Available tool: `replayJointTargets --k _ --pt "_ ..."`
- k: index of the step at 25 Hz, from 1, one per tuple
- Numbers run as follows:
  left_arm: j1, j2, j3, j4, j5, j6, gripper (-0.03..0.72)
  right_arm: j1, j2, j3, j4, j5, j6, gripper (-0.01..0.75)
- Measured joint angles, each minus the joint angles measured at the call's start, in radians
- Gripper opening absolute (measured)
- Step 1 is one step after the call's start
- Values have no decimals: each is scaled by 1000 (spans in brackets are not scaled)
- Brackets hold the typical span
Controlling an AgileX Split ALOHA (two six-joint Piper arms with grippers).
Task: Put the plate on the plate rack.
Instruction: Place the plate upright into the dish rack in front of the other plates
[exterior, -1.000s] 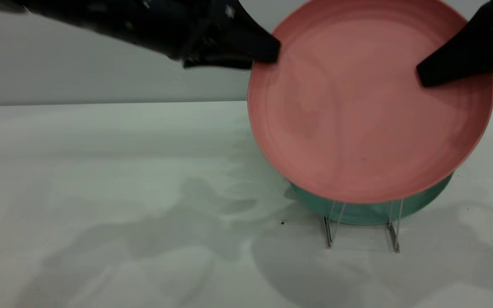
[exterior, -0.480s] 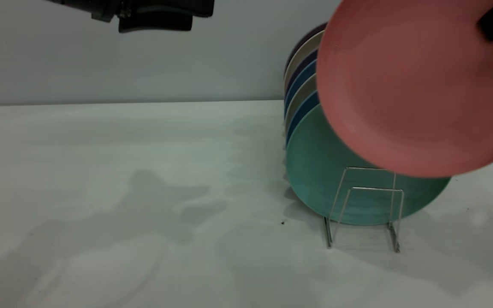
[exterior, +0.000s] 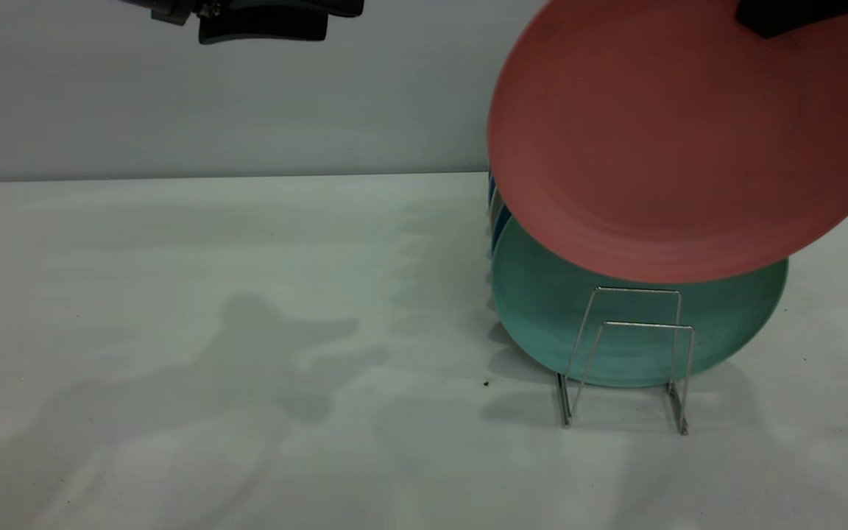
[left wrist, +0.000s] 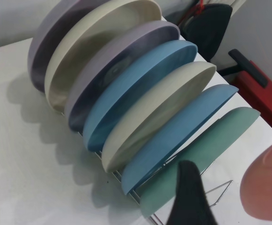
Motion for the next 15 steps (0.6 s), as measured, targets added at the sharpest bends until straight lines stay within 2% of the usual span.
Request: replayJointTargets --k 6,15 --pt "0 0 0 0 -2 0 538 10 0 0 -234 -9 178 87" --pt "0 0 0 0 -4 0 538 10 27 0 -265 -24 197 87"
